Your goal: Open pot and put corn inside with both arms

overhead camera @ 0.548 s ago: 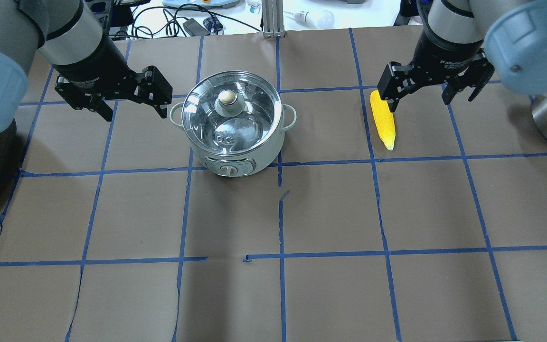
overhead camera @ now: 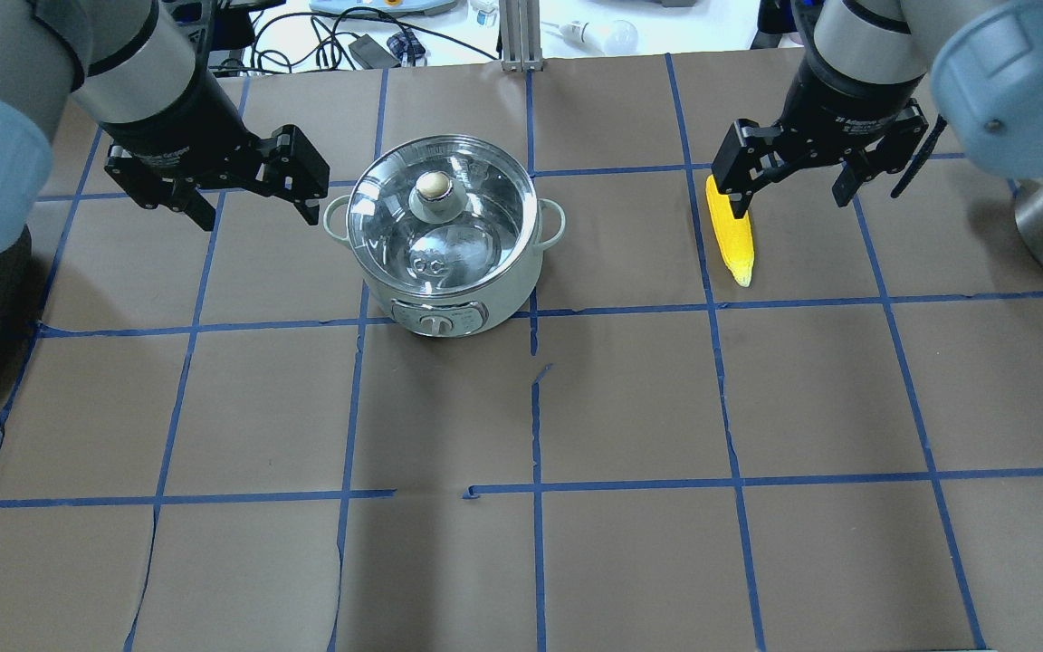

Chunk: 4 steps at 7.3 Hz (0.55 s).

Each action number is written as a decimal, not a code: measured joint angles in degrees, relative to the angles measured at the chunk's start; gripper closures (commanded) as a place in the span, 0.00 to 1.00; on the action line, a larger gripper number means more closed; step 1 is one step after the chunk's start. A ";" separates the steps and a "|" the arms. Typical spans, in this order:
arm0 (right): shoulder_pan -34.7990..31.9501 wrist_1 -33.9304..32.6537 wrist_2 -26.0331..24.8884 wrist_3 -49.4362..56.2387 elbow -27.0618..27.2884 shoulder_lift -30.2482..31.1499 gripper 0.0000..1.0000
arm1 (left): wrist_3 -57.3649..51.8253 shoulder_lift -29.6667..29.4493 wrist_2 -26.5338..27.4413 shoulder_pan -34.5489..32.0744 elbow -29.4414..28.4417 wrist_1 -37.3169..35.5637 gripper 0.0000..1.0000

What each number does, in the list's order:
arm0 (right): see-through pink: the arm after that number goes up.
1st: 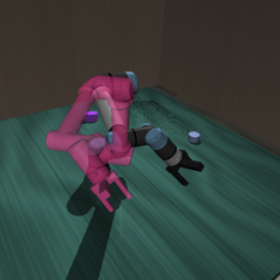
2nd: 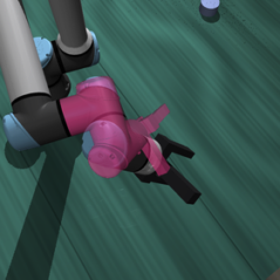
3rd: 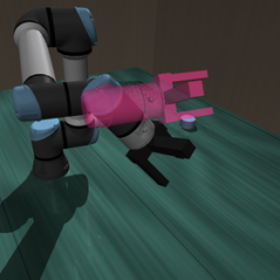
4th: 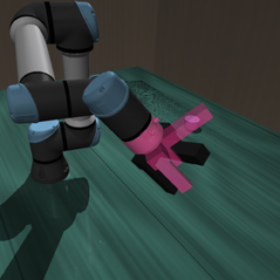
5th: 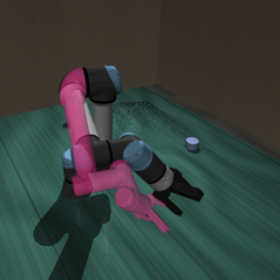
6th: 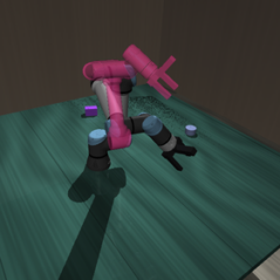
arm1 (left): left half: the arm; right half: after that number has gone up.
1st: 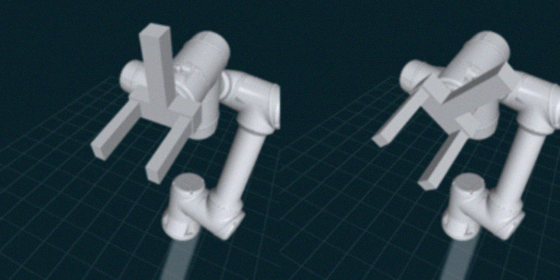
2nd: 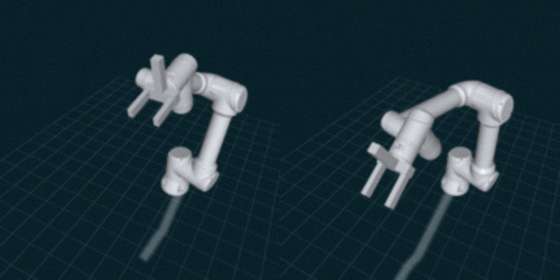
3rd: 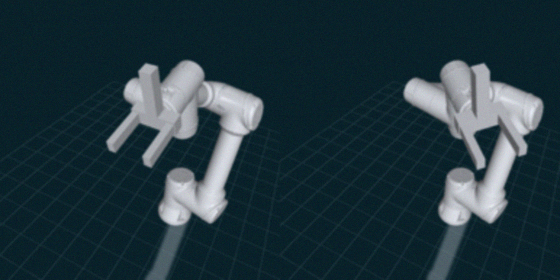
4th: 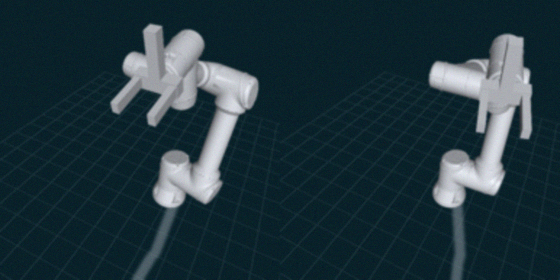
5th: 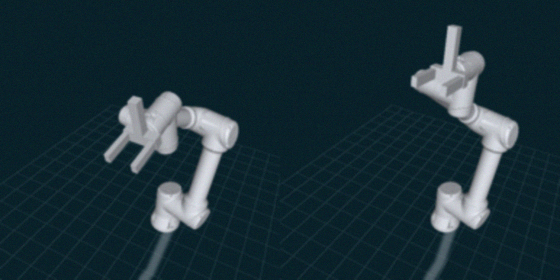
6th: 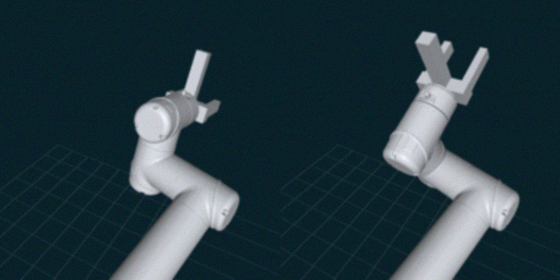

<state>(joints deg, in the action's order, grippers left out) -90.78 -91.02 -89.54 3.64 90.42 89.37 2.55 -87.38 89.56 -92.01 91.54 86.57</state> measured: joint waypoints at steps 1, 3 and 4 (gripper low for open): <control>0.12 0.54 1.47 0.09 -0.03 -0.04 0.00 | 0.00 0.01 0.00 -0.01 0.01 0.00 0.00; 0.25 0.83 2.06 0.13 -0.06 -0.02 0.00 | 0.00 0.01 0.00 -0.01 -0.04 0.00 0.00; 0.28 0.65 1.93 0.14 -0.03 -0.01 0.00 | 0.00 0.02 0.00 -0.01 -0.04 0.00 0.00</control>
<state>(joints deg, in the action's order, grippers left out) -90.50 -90.37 -87.61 3.78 90.39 89.37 2.55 -87.36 89.56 -92.02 91.50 86.57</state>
